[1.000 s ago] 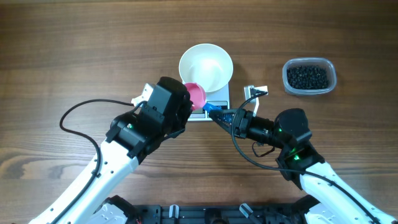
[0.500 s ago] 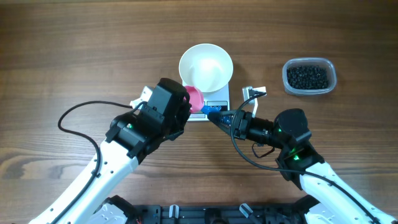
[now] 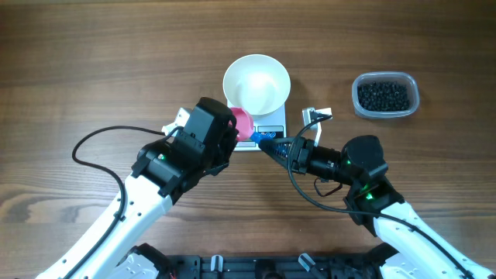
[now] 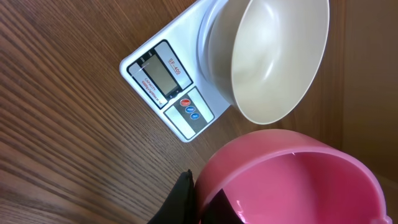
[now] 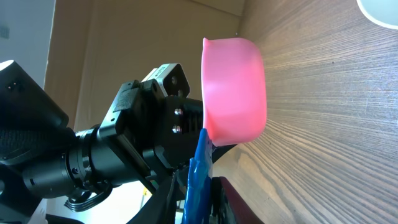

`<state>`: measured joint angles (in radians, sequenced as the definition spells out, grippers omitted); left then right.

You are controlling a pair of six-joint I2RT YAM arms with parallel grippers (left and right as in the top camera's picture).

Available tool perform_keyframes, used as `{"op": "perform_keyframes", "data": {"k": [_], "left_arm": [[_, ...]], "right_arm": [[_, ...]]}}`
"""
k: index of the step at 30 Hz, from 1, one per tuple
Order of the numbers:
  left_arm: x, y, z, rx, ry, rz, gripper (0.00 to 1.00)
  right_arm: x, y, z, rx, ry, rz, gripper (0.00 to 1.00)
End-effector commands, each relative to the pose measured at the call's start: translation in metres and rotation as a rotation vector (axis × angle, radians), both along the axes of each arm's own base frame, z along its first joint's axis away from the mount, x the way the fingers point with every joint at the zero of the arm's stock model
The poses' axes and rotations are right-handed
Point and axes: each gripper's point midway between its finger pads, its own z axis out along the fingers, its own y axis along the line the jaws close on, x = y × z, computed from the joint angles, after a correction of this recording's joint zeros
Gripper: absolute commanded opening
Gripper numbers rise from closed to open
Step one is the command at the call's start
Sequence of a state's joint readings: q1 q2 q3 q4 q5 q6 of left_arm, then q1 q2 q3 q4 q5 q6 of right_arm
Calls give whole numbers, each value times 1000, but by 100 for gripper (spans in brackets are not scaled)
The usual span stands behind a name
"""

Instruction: Scoop item into bowl and weigh 150g on scale

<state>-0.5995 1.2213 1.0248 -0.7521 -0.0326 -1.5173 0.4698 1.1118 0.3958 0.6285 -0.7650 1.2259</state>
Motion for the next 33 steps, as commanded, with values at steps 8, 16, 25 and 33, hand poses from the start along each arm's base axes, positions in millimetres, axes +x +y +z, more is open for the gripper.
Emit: {"op": "perform_keyframes", "data": {"k": [8,16,25,33], "left_arm": [[0,2,-2,9,5,9,4],[-1,2,-2,11,8,9,4],[-3,4,-5,20,21,9,4],[-3,4,-5,21,21,8,4]], "right_arm": [[4,0,9,2,-44,-19,22],[6,0,9,2,-45,-30,22],[6,-1,9,1,-44,-33,19],[7,-1,9,1,-45,-33,9]]}}
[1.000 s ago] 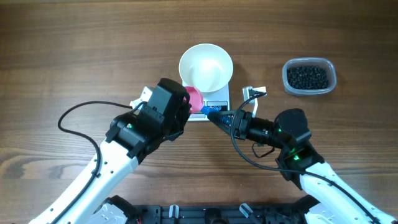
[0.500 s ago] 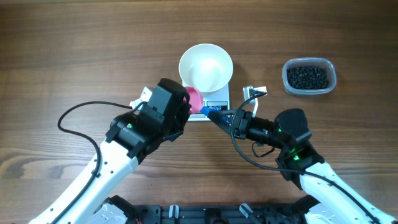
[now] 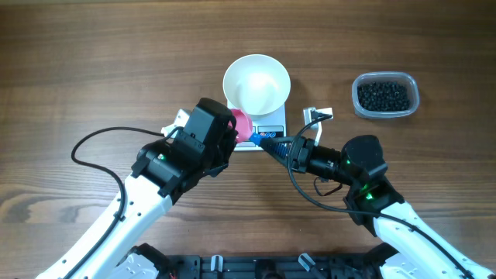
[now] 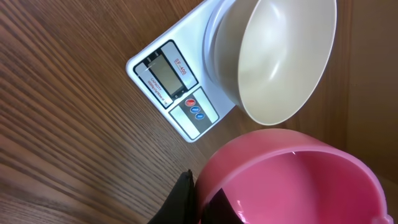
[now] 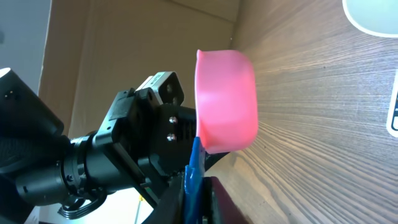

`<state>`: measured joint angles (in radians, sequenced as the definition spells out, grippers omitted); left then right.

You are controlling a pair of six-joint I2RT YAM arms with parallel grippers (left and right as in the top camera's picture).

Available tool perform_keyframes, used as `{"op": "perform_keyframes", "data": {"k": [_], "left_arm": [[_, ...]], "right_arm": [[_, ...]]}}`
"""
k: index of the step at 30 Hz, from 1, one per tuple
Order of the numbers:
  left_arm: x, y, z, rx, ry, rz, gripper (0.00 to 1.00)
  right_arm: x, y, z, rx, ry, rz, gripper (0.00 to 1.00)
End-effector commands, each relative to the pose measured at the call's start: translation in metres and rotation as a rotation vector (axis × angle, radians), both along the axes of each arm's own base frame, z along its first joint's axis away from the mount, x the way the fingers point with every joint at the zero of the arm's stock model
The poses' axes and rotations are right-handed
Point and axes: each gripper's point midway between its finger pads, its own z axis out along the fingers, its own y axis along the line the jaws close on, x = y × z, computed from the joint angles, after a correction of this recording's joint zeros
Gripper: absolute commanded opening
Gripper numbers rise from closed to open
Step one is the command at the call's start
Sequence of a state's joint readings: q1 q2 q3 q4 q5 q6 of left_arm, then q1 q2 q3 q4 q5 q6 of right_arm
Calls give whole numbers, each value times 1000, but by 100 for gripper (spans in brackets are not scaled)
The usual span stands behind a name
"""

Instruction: Scoop item into bowl and weigh 150g on scale

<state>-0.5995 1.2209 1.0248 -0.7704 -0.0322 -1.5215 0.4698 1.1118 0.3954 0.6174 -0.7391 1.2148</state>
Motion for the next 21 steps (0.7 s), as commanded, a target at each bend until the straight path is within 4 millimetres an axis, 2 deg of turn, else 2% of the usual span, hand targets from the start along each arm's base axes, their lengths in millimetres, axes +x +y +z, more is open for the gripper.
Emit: {"op": "perform_keyframes", "data": {"k": [1,4,8,9,11,13,16,21], "left_arm": [[0,2,-2,13,6,5,4],[-1,2,-2,13,6,5,4],[0,2,-2,14,6,5,4],[-1,2,-2,13,6,5,7],[0,2,-2,14,6,5,32],[0,2,-2,15,5,7,47],[4,8,-1,19,-4,30,56],[13,24,2,21,-16,74,64]], "right_arm": [[3,1,12,11,-43,-8,9],[3,1,12,11,-44,-12,4],[5,0,12,11,-44,-21,5],[5,0,12,10,-45,-25,5],[6,0,12,6,-60,-30,4],[6,0,14,-1,-95,-28,4],[11,-2,14,-42,-189,-51,5],[17,-6,11,-112,-313,-83,4]]}}
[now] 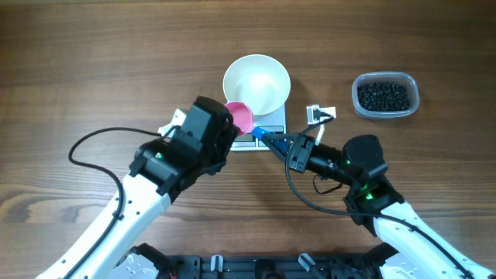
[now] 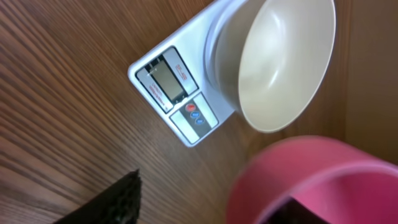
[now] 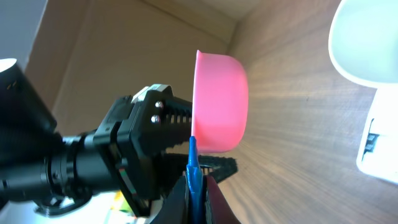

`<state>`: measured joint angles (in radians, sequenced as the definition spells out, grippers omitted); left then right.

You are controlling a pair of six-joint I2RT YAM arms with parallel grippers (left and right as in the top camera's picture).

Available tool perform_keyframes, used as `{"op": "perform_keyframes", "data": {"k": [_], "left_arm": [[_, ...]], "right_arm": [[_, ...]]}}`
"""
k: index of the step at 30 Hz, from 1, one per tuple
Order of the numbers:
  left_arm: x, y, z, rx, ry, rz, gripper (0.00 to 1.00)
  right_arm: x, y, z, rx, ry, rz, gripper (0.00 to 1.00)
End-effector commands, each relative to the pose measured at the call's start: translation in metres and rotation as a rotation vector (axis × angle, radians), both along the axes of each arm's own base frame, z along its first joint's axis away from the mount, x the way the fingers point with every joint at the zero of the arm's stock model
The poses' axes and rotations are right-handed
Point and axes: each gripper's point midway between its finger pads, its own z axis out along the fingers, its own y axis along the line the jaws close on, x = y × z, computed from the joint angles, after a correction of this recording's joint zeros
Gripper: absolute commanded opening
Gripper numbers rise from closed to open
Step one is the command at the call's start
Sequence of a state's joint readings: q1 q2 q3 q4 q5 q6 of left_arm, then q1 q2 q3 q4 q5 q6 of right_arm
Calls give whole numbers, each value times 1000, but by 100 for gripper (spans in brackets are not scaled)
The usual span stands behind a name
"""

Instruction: Scoop item into bowl and weigh 150g on scale

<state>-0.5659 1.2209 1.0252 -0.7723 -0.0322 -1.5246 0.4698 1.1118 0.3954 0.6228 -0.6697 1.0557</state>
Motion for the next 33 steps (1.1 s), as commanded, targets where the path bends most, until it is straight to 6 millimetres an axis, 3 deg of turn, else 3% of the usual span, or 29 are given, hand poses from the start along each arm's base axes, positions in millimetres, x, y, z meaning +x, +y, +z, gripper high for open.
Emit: {"op": "perform_keyframes", "data": {"k": [1,8,13,17,21,26,29,33], "left_arm": [[9,18,5,23,-28,41,67],[21,42,40,24,-179,37,75],[31,56,74,125,-365,-53,88],[33,68,87,199,-436,-72,100],[36,78,88,226,-443,-42,100],[38,84,87,252,-438,-17,100],[40,83,83,257,-426,-20,100],[41,83,74,268,-394,-27,100]], "right_arm": [[9,-3,8,-74,-174,-38,4],[25,-27,-15,-206,-191,-113,4],[36,-62,-6,-287,-219,-179,5],[40,-101,5,-459,-217,-264,5],[39,-140,20,-667,-190,-363,5],[37,-166,47,-841,-226,-425,4],[36,-175,61,-883,-237,-461,4],[28,-169,70,-855,-244,-437,4]]}}
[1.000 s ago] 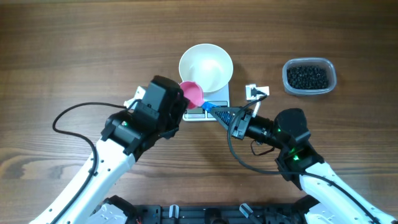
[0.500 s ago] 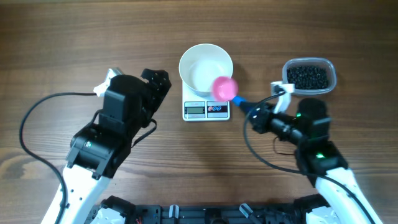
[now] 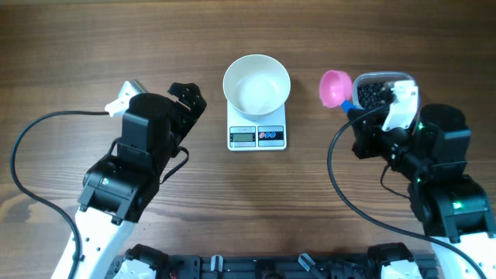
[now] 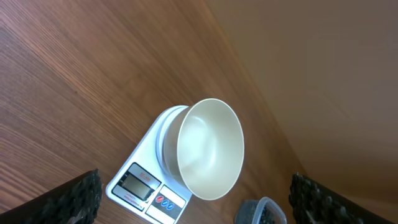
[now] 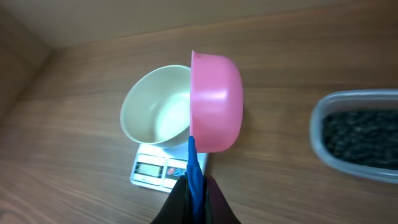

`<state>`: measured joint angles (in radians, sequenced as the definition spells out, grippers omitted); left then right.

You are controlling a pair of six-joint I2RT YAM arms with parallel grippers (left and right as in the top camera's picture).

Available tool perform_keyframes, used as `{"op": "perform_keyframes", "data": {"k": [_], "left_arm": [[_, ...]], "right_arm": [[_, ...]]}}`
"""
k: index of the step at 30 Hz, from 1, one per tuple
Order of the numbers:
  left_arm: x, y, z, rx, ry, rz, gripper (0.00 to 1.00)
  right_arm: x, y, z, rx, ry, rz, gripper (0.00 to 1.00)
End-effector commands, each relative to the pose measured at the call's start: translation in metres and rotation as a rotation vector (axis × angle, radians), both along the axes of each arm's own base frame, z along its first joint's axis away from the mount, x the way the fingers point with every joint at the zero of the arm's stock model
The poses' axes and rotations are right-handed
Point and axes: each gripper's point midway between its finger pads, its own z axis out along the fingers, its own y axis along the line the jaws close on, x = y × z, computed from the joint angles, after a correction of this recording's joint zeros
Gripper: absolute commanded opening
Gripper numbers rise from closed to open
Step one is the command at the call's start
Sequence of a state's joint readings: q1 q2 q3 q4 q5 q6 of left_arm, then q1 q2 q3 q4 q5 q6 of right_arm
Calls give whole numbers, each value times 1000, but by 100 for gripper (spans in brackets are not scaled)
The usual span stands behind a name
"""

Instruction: Scoop item into bowl and weigh 150g on scale

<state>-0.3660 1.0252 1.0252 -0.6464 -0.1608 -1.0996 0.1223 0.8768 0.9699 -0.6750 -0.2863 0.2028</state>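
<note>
A white bowl (image 3: 256,84) stands empty on a white scale (image 3: 257,136) at the table's middle. My right gripper (image 3: 356,116) is shut on the blue handle (image 5: 194,168) of a pink scoop (image 3: 335,87). The scoop hangs tipped on its side, between the bowl and a clear tub of black beans (image 3: 377,93). In the right wrist view the scoop (image 5: 214,102) looks empty, with the bowl (image 5: 155,106) behind it and the tub (image 5: 360,134) at the right. My left gripper (image 3: 186,97) is open and empty, left of the scale. Its fingers (image 4: 78,196) stand wide apart.
The scale's display and buttons (image 4: 146,186) face the table's near edge. Black cables (image 3: 46,124) trail from both arms over the wood. A white tag (image 3: 124,93) sits on the left arm.
The right gripper has taken the scoop from in front of the scale to the right, beside the bean tub. The left arm has drawn back to the left, still open.
Both grippers met in front of the scale: the left was shut on the pink cup's rim, the right on the blue handle. That held a second later. Then the left gripper stood open, off the cup. Now only the right holds the scoop, near the tub.
</note>
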Motion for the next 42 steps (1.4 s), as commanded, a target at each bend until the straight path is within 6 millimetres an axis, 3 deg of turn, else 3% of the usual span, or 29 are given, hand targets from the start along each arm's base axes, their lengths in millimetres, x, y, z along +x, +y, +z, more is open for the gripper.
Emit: {"op": "perform_keyframes", "data": {"k": [1,5,11,14,18,22,27,32,37,42], "left_arm": [[3,5,-12,52,37,8,100],[0,6,-29,78,105,7,100],[3,9,-34,112,118,7,97],[2,8,-34,161,110,-39,54],[1,5,-34,225,103,-122,6],[-1,-4,-34,262,92,-223,4],[-4,-14,-23,233,47,-284,4],[-10,-49,-12,196,-29,-507,4],[-22,-74,-14,254,-60,-672,4],[-29,-92,-19,362,-64,-786,4]], "right_arm": [[-5,-5,18,-43,-54,1,4],[-17,-2,12,-52,-26,41,4],[-25,8,17,-6,-30,89,4],[-28,7,23,43,-28,56,4],[-34,2,32,15,-82,43,4],[-30,-27,32,-4,-77,-149,4],[-35,-32,24,-84,-50,-135,4],[-46,-55,31,-192,4,-215,4],[-47,-57,51,-205,-2,-222,4],[-47,-57,42,-213,42,-218,4]]}}
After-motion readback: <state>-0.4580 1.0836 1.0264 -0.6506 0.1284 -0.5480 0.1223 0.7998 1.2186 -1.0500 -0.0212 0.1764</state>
